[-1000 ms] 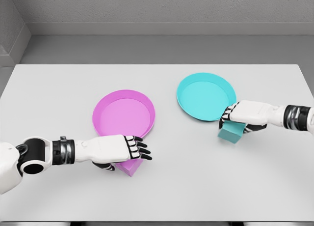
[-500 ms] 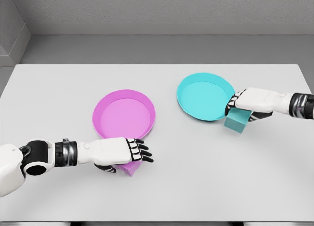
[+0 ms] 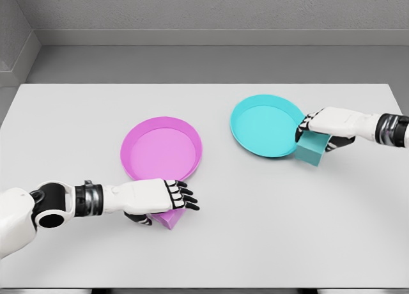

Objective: Place the blocks in the corresponding plates according to their colors

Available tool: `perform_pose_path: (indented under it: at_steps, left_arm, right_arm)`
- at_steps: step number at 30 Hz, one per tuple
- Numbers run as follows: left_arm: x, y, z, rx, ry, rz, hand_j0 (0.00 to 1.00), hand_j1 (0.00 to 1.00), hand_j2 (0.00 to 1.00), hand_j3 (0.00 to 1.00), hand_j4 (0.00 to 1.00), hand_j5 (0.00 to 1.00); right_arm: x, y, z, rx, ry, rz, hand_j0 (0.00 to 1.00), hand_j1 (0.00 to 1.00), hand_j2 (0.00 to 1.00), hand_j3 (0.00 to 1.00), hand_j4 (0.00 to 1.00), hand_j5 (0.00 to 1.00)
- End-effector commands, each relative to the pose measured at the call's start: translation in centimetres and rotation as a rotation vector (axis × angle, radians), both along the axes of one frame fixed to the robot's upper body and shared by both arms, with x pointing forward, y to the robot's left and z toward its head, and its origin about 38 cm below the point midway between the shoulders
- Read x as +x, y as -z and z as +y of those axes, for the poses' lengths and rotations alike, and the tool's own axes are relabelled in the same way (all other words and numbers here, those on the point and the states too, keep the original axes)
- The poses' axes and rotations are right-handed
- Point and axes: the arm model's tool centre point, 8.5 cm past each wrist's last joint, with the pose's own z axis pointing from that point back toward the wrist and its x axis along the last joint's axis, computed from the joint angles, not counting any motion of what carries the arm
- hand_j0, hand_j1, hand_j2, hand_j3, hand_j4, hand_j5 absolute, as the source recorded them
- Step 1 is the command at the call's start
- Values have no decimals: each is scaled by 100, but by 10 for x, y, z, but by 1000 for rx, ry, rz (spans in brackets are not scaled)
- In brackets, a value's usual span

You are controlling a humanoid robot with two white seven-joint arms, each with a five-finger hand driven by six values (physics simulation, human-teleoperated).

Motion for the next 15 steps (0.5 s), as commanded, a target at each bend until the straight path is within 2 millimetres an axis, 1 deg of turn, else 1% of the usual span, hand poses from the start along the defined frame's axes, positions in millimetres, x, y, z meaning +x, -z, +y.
perform_pose_path:
  at_steps: [1,6,8,9,10,13,15]
  left_arm:
    - [0,1,-1,-4,-2,6,100,100,100,100,100,100]
    - [-1,1,-3,-7,0,8,100,100,100,100,100,100]
    - [-1,2,-3,-4,1,8,92,92,92,92,92,92]
    - [-1,2,-2,-2,0,7,89,89,89,89,89,89]
    - [-1,2,-2,-2,0,7,88,88,88,88,88,88]
    - [-1,4,-1,2,-3,11,74,74,74,74,74,74]
    - [0,4,0,2,-7,12,69,69,69,69,69,69]
  right_arm:
    - [2,5,4,17,7,9,57,57,57,57,57,57]
    - [9,-1,10,27,4,-6,57,57,57,57,57,57]
    - [14,-2,9,32,18,-7,57,57,57,57,57,57]
    - [19,-6,11,36,19,-16,57,57,57,57,57,57]
    - [20,-5,12,40,21,-15,57,57,57,57,57,57]
    - [24,-7,17,45,16,-19,57,57,57,57,57,57]
    - [28,-11,22,53,13,-28,57,57,57,57,57,57]
